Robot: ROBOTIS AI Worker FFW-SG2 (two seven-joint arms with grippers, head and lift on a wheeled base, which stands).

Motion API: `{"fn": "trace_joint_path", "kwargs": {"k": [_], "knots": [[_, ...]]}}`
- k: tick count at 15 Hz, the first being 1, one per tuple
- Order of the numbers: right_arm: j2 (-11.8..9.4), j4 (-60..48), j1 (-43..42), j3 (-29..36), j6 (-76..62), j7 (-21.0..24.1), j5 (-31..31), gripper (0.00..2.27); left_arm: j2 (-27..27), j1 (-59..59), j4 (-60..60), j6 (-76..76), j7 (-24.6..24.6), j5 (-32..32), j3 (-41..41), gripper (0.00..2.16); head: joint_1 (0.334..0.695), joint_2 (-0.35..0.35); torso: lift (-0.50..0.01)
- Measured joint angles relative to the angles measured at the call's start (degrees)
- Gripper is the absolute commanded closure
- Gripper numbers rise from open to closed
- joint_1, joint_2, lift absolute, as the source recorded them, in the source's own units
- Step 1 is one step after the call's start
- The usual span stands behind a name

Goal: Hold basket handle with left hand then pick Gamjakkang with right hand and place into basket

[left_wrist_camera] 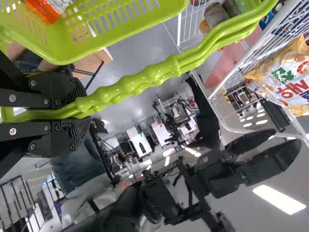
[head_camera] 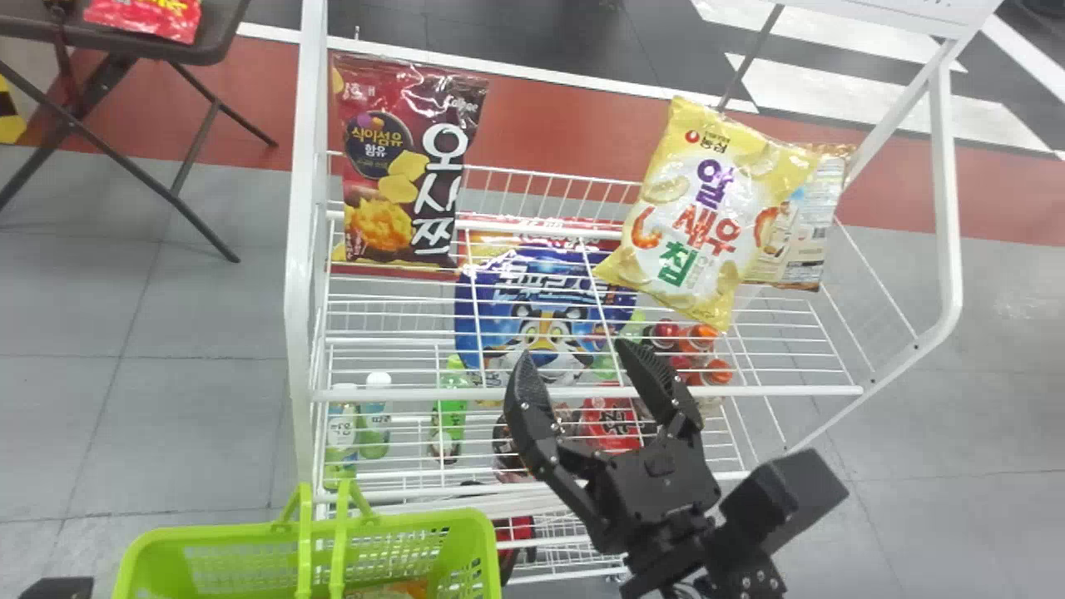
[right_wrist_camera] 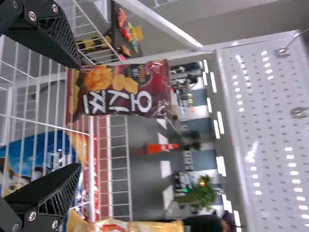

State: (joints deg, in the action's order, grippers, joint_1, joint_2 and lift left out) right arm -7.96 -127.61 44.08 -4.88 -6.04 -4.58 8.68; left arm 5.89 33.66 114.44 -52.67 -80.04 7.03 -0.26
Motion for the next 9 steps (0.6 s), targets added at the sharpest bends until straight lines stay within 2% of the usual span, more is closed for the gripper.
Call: {"fn": "trace_joint_path", "kwargs": {"k": [5, 9], "knots": [[-1.44, 1.51, 1.09, 1.39, -1.56, -0.35, -0.08, 0.08, 0.00, 1.13, -0.04, 1.32, -0.37, 0.17, 0.99, 2.12, 0.695, -0.333, -0.020], [-1.73, 0.50, 1.18, 1.37, 1.97, -0.14, -0.01, 0.08, -0.23, 1.57, 0.19, 1.38, -0.29, 0.18, 1.04, 2.12, 0.695, -0.333, -0.020]]}}
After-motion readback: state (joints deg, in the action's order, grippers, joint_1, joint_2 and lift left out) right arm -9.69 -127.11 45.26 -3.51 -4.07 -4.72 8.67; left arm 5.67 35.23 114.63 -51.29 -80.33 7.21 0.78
